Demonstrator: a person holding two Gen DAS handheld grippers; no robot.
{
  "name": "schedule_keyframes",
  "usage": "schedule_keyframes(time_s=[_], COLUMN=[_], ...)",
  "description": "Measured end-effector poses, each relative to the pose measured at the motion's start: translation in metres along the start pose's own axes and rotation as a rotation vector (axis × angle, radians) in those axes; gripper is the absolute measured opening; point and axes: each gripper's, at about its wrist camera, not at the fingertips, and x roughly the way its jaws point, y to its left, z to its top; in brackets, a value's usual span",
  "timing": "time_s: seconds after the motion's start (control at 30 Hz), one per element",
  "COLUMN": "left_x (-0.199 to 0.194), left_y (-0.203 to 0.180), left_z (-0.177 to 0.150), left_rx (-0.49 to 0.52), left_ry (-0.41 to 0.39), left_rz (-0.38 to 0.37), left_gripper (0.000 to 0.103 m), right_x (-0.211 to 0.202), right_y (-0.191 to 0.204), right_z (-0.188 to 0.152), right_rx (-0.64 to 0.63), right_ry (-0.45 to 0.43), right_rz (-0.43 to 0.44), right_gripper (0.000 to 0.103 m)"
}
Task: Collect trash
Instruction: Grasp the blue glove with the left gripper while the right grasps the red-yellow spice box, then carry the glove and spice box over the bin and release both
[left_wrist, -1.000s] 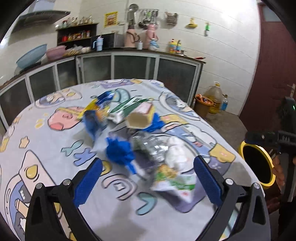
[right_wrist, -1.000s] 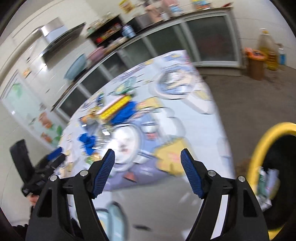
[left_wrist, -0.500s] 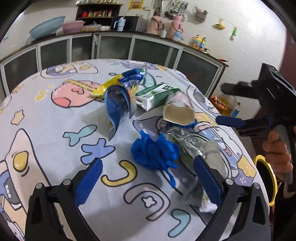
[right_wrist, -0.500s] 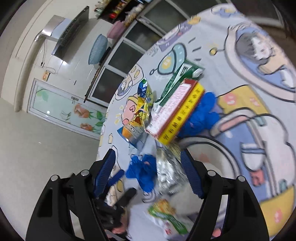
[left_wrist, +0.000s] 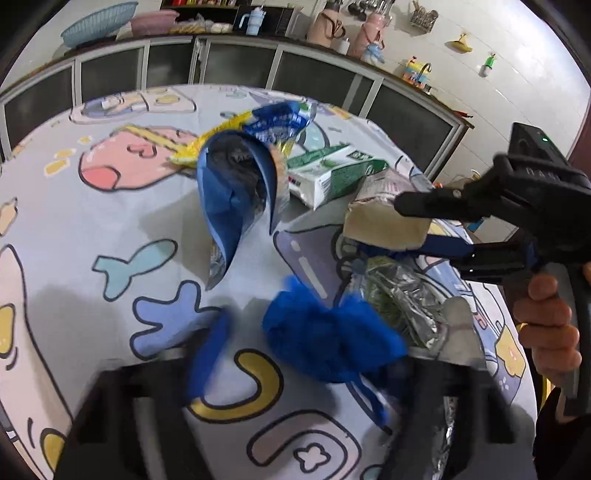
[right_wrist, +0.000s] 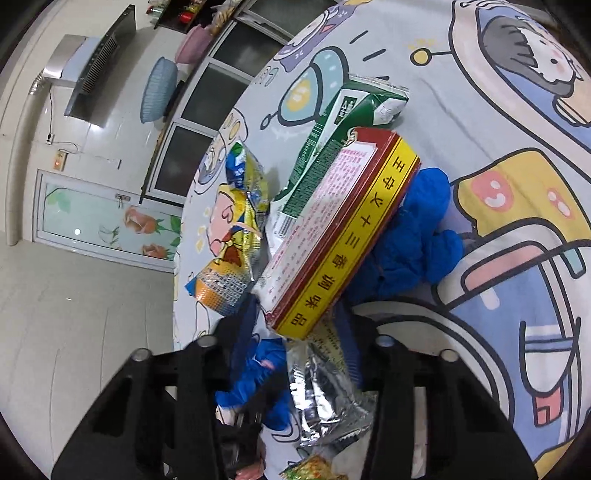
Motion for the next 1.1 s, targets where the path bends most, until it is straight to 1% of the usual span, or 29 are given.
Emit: schedule_keyframes(time_s=[0.03, 0.07, 0.13, 0.17, 0.27, 0.43, 0.5, 0.67, 0.83, 0.97, 1.1], left_x=[0.001, 0.0, -0.003, -0.005, -0.021, -0.056, -0.072, -0.103, -0.118, -0.124, -0.125], left_y=[0.001, 0.002, 0.004, 0.005, 0.008, 0.006, 0.006, 0.005, 0.001, -0.006, -0.022], left_z=[0.0, -0.001, -0.002, -0.003, -0.006, -0.015, -0.018, -0.026, -0.033, -0.041, -0.046], left_rx=[-0.007, -0.013, -0.012, -0.013, -0.022, 0.014, 0.018, 0.033, 0.044, 0.052, 0.075], left_ry=[0.003, 0.007, 0.009, 0.007, -0.004, -0.06, -0.084, -0.13, -0.149, -0.148, -0.137], left_rz=[0.0, -0.012, -0.022, -0.022, -0.048, -0.038, -0.041, -0.029, -0.019, -0.018, -0.028], left_gripper=[0.037, 0.028, 0.022, 0.02, 0.019, 0.019, 0.019, 0.019, 0.019, 0.019, 0.019], right_x=[-0.001, -0.002, -0.01, -0.014, -0.032, -0.069, -0.087, -0.116, -0.134, -0.144, -0.156], right_y=[0.0, 0.0, 0.002, 0.003, 0.005, 0.014, 0.017, 0.021, 0.01, -0.003, -0.024], right_z=[-0.001, -0.001, -0.004, -0.006, -0.014, -0.033, -0.043, -0.068, -0.094, -0.115, -0.136], right_rx=[-0.006, -0.013, -0.036, -0.04, -0.047, -0.092, -0.109, -0.148, -0.149, -0.142, -0.119], right_ry=[-0.005, -0.012, -0.023, -0.031, -0.037, -0.077, -0.102, -0.134, -0.142, -0.143, -0.144], right_rz=[-0.014, -0.026, -0.031, -0.031, 0.017, 0.051, 0.049, 0.027, 0.024, 0.022, 0.028], right_gripper=[0.026, 0.024, 0.022, 0.021, 0.021, 0.021, 0.021, 0.021, 0.021, 0.021, 0.021])
